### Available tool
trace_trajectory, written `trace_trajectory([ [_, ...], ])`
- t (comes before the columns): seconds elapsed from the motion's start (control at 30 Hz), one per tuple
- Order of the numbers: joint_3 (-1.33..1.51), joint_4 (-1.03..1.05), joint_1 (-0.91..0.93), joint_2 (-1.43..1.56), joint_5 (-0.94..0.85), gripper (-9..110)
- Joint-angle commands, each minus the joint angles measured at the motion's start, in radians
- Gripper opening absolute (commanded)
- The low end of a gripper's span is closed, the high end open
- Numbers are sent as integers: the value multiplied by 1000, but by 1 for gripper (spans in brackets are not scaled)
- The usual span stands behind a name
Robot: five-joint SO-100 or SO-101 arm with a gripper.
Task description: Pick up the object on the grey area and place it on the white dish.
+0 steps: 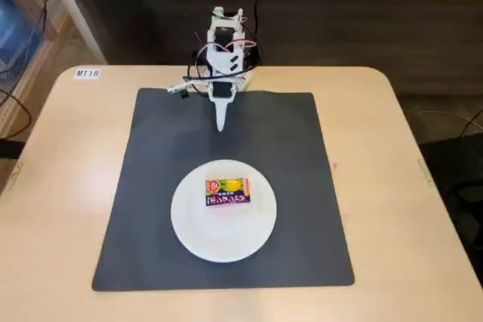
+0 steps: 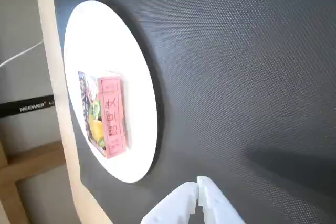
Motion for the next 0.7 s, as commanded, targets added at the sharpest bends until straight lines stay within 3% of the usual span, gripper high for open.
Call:
trace_trajectory([
  [0.0,60,-17,9,21,-6,0],
  [0.17,63,-31,15,23,2,0],
  [0.23,63,-31,15,23,-2,10],
  [0.67,66,-43,6,23,-9,2],
])
